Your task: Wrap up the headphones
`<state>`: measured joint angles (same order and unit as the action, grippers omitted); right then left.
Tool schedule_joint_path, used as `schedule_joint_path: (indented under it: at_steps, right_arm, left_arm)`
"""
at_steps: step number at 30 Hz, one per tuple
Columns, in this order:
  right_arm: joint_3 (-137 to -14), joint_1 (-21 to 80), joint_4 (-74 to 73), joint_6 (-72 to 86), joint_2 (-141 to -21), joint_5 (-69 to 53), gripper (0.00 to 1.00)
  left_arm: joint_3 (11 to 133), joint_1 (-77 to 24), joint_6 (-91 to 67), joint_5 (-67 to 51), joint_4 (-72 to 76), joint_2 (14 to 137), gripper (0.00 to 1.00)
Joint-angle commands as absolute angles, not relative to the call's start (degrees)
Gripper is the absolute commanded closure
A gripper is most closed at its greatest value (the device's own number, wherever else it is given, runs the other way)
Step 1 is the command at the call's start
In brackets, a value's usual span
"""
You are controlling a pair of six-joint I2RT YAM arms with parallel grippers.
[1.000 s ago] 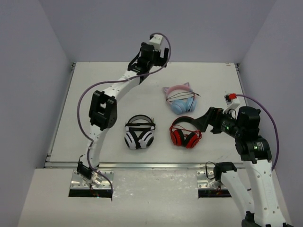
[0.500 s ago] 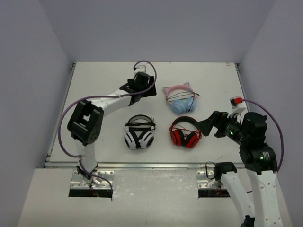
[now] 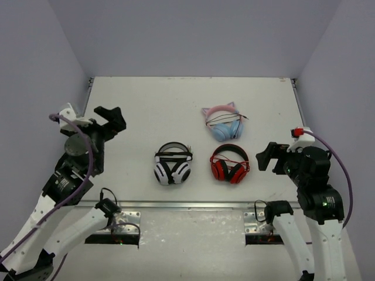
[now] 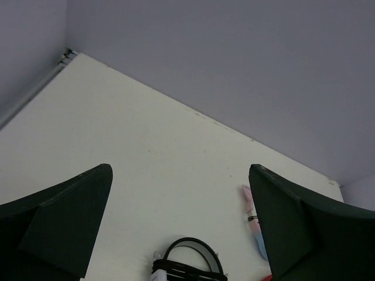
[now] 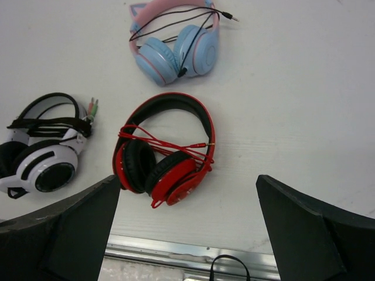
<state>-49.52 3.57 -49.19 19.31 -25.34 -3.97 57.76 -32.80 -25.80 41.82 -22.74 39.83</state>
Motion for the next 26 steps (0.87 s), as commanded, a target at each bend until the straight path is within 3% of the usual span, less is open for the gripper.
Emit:
schedule_joint_path:
  at_steps: [1,7,11,26]
  right_arm:
    - [-48.5,3.8,-48.3,17.5,-25.9,-0.7,0.01]
    - [-46.8,3.8,-44.8,18.2,-25.9,-8.9,0.01]
    - [-42.5,3.8,-40.0,19.6,-26.5,-12.6,0.01]
    - [-40.2,3.9,-36.7,17.1,-30.7,-1.9,0.01]
  left_arm:
    - [53.6,-32.5,-17.4,49.7,-31.5,36.6,0.00]
    - [42.2,-32.3,-12.0,49.8,-26.0,26.1,0.00]
    - [41.9,-32.1,-12.7,48.6,-25.8,25.4,0.00]
    - [40.7,-20.9,-14.0,36.0,-23.8,28.1,0.00]
